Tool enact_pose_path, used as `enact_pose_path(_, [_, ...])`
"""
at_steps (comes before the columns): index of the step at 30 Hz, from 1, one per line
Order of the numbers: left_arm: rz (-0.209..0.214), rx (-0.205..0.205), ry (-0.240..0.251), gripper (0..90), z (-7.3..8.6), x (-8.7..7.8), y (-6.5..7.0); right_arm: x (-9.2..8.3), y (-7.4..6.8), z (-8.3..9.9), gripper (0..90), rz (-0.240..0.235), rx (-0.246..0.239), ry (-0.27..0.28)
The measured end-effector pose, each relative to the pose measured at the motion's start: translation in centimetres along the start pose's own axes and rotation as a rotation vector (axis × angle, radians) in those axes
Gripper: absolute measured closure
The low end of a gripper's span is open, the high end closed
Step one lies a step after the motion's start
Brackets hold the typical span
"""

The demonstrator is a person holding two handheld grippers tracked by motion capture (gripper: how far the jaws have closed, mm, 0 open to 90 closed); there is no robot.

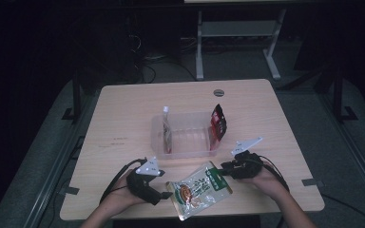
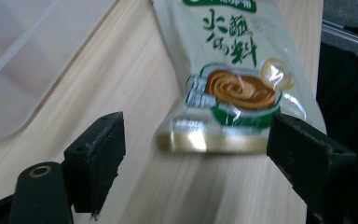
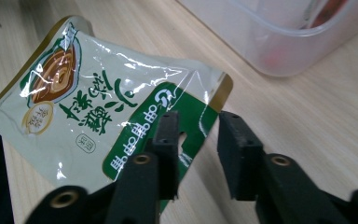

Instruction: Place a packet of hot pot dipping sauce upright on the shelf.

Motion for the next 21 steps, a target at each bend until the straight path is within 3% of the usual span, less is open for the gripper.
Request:
enact_pose_path(1, [0.002,0.007,-0.012,18.8,-0.4,0.5,0.1,-0.3,0.0,0.0,59.4,0.014,0.01,0.012])
enact_pose_path(3, [0.012,0.007,-0.016,18.7,-1.0,1.4,0.2,-0.4,0.1,0.0,54.1,0.022,0.016,0.022])
enact_pose_path(7, [0.021,0.016,-0.025,18.5,-1.8,2.4,0.4,-0.5,0.4,0.2,48.8,0.045,0.019,0.031])
enact_pose_path(13, [0.029,0.011,-0.047,18.2,-2.7,4.8,1.0,-0.6,0.7,0.4,47.3,0.055,0.018,0.033])
enact_pose_path(21, [0.008,0.028,-0.063,18.9,-2.2,5.8,1.6,-0.6,0.9,0.4,46.7,0.068,0.019,0.039])
Point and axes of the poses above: each handheld gripper's, and its own axes: x roughly forward along the jaws, z roughly out of its underside, y roughly to its right, the point moved 1 cm from there along x, roughly forward along the jaws, and after that the axes turned 2 degrees about x, right-handed, at the moved point
